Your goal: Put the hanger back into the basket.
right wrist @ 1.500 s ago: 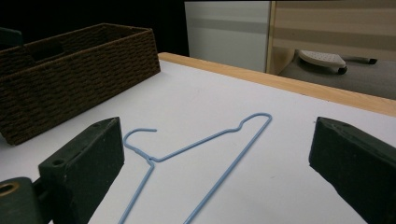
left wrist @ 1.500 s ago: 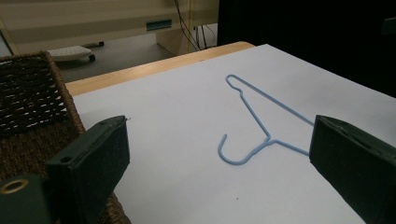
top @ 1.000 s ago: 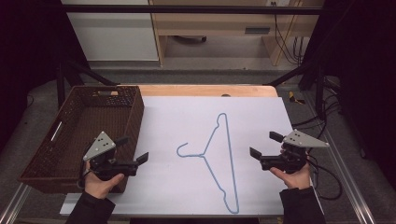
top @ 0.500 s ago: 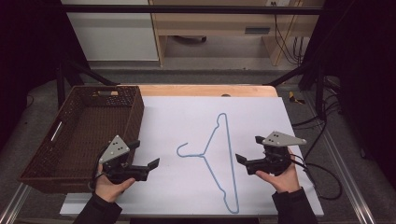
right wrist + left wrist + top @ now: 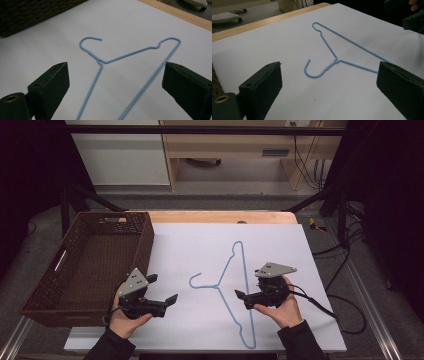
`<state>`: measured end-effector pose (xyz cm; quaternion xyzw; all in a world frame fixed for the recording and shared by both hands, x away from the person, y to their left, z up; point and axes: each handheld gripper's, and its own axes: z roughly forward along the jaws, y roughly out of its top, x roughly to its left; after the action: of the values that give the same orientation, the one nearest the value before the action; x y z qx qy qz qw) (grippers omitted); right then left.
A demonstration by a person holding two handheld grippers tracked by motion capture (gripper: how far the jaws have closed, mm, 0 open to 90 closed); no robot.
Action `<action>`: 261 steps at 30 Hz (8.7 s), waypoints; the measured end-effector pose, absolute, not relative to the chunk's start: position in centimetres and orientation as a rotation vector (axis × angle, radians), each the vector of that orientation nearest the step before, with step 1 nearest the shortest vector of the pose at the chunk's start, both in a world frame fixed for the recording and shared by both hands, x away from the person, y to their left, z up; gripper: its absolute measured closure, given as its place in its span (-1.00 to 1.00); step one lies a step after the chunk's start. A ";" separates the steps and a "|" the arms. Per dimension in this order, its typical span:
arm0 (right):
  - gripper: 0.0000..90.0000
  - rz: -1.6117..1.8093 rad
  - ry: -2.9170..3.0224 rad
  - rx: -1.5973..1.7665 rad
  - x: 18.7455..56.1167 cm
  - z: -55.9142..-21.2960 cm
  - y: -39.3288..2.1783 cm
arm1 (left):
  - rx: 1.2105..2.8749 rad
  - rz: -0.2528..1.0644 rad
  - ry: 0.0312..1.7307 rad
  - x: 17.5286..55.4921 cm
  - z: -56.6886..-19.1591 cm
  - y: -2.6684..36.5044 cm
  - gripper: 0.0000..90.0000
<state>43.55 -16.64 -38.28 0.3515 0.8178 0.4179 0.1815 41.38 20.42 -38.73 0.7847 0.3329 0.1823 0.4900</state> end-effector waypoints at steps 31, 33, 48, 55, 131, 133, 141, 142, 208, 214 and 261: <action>0.02 0.911 2.498 1.107 45.7 -44.9 -10.1 | 1.918 0.438 0.815 41.5 -39.1 20.2 -0.86; 0.10 0.899 2.507 1.113 45.7 -45.3 -9.9 | 1.918 0.438 0.814 41.4 -39.1 20.2 -0.85; 0.56 0.828 2.527 1.154 45.6 -46.6 -9.4 | 1.926 0.433 0.813 41.5 -39.4 20.0 -0.85; 0.79 0.816 2.524 1.162 45.3 -46.5 -9.3 | 1.935 0.428 0.816 41.5 -39.5 19.8 -0.84; 0.95 1.097 2.450 1.335 45.3 -42.3 -12.3 | 1.944 0.329 0.824 42.5 -41.8 17.2 -0.81; 0.95 1.105 2.448 1.327 45.3 -42.2 -12.5 | 1.940 0.318 0.826 42.9 -42.1 16.7 -0.78; 0.95 1.144 2.437 1.316 45.2 -41.7 -13.1 | 1.910 0.295 0.814 44.8 -42.5 14.7 -0.70; 0.94 1.143 2.434 1.323 45.2 -41.6 -13.1 | 1.910 0.291 0.811 45.1 -42.6 14.4 -0.69; 0.38 1.025 2.454 1.184 45.8 -42.3 -12.7 | 1.846 0.278 0.712 48.4 -41.7 8.9 0.89; 0.91 1.011 2.471 1.221 45.9 -42.5 -12.6 | 1.862 0.288 0.711 48.3 -41.5 8.5 0.89; 0.95 1.192 2.821 0.864 44.1 -35.6 -15.9 | 2.287 0.725 0.354 41.8 -36.6 12.3 -0.63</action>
<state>44.06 -15.93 -35.55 0.2716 0.8863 0.3746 -0.0204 41.79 12.31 -36.64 0.8833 0.1367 0.2798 0.3505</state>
